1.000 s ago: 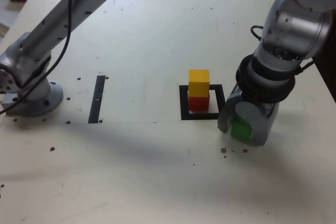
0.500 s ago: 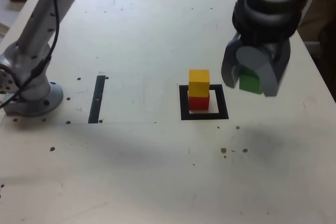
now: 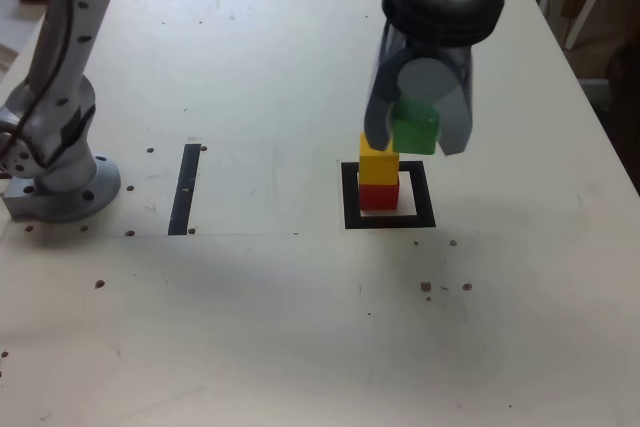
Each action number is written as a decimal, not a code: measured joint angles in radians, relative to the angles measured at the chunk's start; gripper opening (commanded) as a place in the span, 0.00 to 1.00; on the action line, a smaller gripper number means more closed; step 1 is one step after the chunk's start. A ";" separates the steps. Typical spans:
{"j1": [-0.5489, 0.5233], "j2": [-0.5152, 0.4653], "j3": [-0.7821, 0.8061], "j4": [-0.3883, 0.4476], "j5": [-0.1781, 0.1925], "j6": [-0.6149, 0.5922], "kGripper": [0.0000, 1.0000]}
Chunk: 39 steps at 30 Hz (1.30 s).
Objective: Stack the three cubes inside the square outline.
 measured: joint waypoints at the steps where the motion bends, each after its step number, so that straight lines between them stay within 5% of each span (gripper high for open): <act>1: 0.003 -0.009 0.011 0.000 -0.004 -0.010 0.31; 9: 0.016 -0.031 0.051 -0.003 -0.037 -0.034 0.31; 34: 0.101 -0.047 0.195 -0.071 -0.045 -0.024 0.32; 36: 0.102 -0.047 0.203 -0.078 -0.045 -0.023 0.42; 39: 0.109 -0.047 0.225 -0.100 -0.047 -0.013 0.72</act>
